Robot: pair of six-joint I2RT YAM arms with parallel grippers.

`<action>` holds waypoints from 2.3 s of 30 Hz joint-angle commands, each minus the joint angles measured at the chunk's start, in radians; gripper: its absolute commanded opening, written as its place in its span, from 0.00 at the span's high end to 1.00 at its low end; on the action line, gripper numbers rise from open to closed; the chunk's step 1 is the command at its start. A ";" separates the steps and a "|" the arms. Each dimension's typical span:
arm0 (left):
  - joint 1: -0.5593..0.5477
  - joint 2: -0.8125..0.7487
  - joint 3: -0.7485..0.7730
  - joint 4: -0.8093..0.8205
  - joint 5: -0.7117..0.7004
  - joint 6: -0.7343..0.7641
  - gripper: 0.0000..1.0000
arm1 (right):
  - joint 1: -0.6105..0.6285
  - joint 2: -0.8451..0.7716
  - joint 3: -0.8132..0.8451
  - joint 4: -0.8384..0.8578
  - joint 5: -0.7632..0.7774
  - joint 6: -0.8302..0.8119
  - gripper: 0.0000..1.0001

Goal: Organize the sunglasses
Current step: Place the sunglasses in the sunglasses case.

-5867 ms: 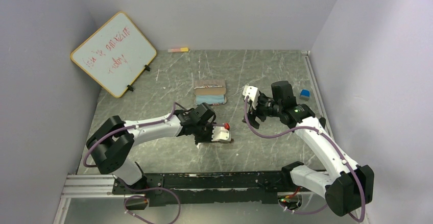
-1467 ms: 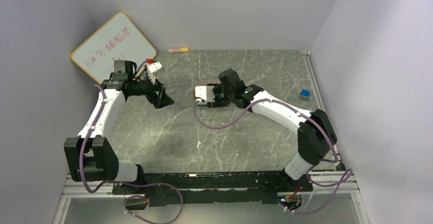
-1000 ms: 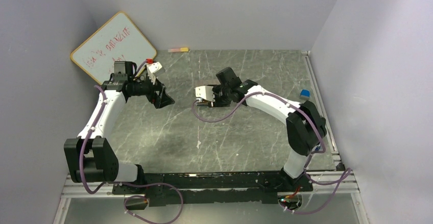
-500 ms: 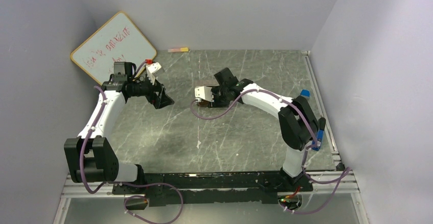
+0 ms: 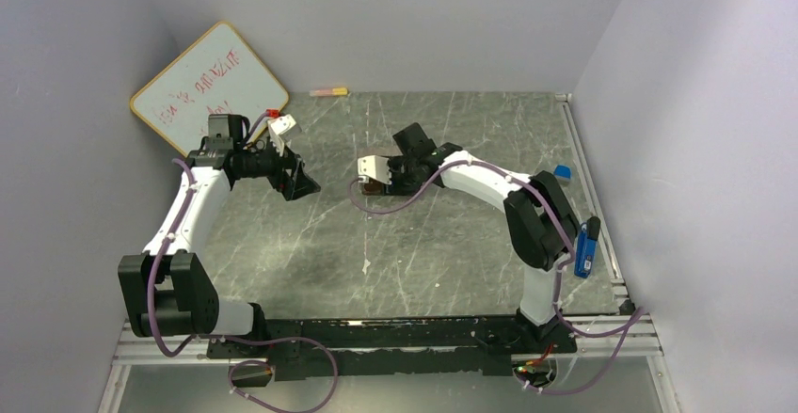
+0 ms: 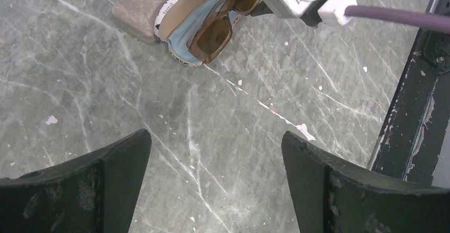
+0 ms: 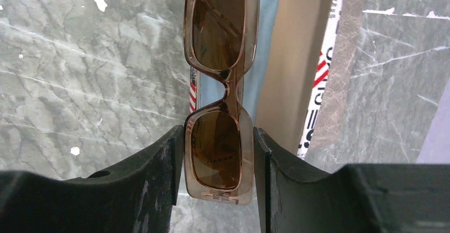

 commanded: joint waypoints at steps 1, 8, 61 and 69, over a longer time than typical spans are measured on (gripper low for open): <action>0.007 -0.001 -0.007 0.015 0.042 0.004 0.03 | -0.028 -0.002 0.050 0.035 -0.055 0.044 0.66; 0.007 0.015 -0.026 0.082 0.055 -0.056 0.03 | -0.057 -0.005 0.047 0.043 -0.084 0.086 0.66; -0.225 0.147 -0.213 0.596 -0.268 -0.339 0.03 | -0.057 0.067 0.040 0.040 -0.124 0.130 0.59; -0.230 0.133 -0.211 0.595 -0.279 -0.346 0.03 | -0.057 0.083 0.038 0.053 -0.117 0.147 0.57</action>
